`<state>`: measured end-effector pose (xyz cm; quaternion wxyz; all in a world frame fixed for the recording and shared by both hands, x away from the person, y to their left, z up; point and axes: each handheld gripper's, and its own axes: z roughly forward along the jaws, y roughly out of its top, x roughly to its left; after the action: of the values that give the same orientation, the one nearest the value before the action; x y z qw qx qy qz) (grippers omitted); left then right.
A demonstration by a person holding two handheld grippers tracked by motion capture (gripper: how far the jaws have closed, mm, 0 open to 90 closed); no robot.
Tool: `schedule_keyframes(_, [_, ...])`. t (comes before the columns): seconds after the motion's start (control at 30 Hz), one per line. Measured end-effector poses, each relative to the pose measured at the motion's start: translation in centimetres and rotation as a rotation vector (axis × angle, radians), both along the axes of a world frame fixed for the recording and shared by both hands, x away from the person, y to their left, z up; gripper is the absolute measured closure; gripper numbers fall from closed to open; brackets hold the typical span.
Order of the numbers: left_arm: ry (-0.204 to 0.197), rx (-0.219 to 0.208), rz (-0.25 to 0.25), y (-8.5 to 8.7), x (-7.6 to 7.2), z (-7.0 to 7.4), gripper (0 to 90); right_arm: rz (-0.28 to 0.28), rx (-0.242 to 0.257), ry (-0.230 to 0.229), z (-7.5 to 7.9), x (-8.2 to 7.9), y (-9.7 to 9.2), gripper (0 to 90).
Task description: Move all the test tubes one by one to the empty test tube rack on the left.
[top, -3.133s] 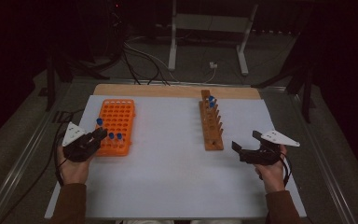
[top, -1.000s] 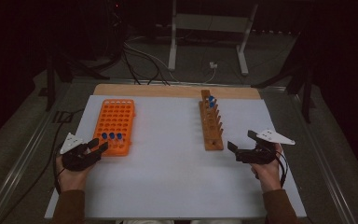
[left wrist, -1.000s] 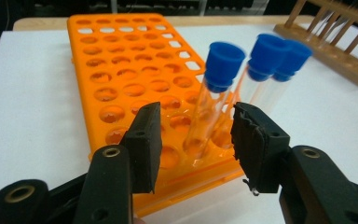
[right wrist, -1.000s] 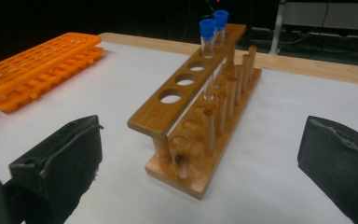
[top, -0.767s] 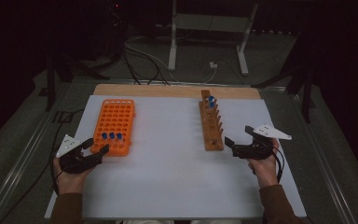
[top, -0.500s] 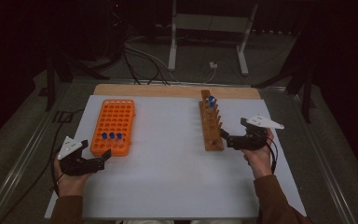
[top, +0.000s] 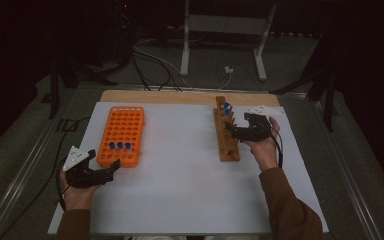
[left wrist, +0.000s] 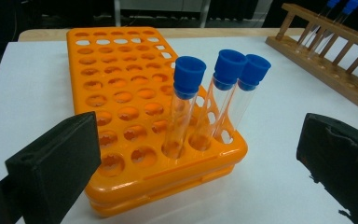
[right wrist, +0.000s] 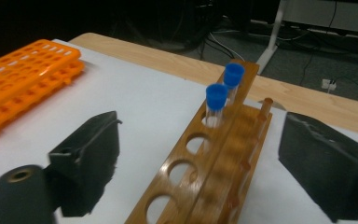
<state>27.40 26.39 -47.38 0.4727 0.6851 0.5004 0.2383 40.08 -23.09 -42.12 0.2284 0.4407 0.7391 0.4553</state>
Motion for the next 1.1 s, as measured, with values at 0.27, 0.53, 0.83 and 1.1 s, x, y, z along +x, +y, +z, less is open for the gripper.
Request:
schedule_keyframes(0.27, [0.011,-0.010,-0.002,-0.1,0.0,-0.1,0.6,-0.066,0.010,0.038,-1.5,2.6,0.5,38.6])
schedule_keyframes(0.53, [0.014,-0.022,-0.002,0.0,-0.1,-0.1,0.6,-0.076,-0.029,0.040,-2.7,4.3,1.4,60.3])
schedule_keyframes(0.83, [0.015,-0.036,0.003,0.2,-0.2,-0.1,0.6,-0.067,-0.066,0.060,-3.1,5.4,2.3,75.1])
schedule_keyframes(1.1, [0.018,-0.035,-0.002,0.1,-0.2,-0.1,0.7,-0.085,-0.068,0.050,-3.2,5.7,2.7,75.3])
